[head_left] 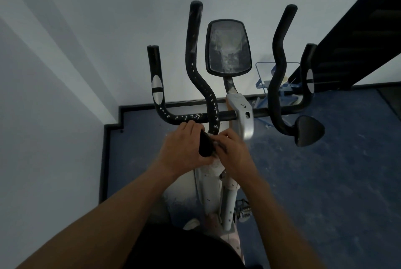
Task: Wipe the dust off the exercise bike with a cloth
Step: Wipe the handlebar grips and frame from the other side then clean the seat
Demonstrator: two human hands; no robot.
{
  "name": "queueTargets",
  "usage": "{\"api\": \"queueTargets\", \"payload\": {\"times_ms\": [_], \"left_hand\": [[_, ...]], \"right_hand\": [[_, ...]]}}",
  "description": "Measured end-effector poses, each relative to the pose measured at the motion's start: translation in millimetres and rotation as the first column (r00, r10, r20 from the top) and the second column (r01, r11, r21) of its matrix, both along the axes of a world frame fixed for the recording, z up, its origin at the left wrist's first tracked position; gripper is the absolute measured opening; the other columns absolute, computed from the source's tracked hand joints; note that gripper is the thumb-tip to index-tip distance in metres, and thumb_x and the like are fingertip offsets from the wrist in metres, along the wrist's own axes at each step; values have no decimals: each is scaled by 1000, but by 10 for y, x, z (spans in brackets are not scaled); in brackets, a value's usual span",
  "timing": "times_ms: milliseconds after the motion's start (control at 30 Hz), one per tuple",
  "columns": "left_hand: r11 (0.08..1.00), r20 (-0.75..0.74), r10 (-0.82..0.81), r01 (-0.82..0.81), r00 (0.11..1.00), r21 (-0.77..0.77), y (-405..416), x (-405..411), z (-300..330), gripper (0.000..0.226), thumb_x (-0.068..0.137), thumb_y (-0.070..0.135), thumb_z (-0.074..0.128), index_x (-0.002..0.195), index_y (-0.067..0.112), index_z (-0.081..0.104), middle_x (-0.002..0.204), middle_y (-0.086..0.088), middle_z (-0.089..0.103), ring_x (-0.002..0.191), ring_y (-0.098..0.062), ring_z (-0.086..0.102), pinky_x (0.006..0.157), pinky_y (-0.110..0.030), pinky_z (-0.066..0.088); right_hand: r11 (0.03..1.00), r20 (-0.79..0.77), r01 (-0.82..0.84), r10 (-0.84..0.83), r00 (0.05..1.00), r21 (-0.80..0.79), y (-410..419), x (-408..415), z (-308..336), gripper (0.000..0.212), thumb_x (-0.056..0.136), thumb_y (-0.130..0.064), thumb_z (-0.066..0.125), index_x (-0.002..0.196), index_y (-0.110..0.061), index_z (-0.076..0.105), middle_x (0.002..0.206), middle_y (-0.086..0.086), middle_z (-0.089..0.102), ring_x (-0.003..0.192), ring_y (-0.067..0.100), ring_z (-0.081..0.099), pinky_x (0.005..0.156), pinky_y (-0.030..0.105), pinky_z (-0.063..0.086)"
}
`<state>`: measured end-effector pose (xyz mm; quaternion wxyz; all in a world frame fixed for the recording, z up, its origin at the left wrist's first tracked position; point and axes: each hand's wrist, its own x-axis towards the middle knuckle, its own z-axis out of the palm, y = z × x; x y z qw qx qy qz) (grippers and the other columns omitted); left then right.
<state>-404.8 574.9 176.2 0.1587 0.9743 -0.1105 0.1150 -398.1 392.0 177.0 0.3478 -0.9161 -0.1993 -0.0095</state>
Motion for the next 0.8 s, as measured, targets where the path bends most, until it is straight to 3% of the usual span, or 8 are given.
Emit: {"api": "queueTargets", "payload": {"times_ms": [167,267,400,600,733,800], "left_hand": [[1000,-27,-11,11,1000,2,5,-4,2,79,66,83,68,111,18,60,100,2,61,85,-12,55,66,-22,44],[1000,-46,-10,10,999,11,1,-3,19,78,67,83,64,111,18,60,101,2,61,86,-12,55,66,-21,41],[1000,-55,5,-4,998,19,4,-4,23,77,67,81,62,112,19,58,104,3,60,88,-11,54,66,-21,38],[1000,-54,-8,8,999,12,0,-14,32,79,64,82,68,111,19,59,103,2,60,88,-12,54,65,-22,36],[1000,-45,0,-1,999,-16,0,-7,30,78,68,83,57,111,18,60,102,2,61,87,-12,54,64,-23,44],[1000,-40,1,-2,999,-24,2,-7,26,78,68,83,56,110,18,60,102,2,61,86,-13,55,64,-23,45]], "right_hand": [[998,79,59,-61,995,24,97,101,97,21,98,-12,66,118,-8,71,100,3,57,80,3,53,76,5,45],[999,29,46,-46,999,-2,119,79,62,26,99,-9,63,124,-8,69,105,2,56,81,-2,50,79,1,42],[1000,-9,15,-15,1000,-22,-38,-52,-13,26,96,-4,64,121,-7,70,101,0,57,81,0,54,76,8,45],[992,117,112,-119,986,62,28,48,-1,22,98,-11,63,118,-6,71,104,6,59,88,-1,52,83,2,44],[999,46,51,-50,998,-2,13,-63,-69,27,99,-7,59,124,-8,68,111,4,58,92,5,57,82,17,54],[999,35,34,-34,999,1,-13,-51,-41,24,97,-3,61,120,-6,69,106,3,59,86,2,55,80,17,53]]}}
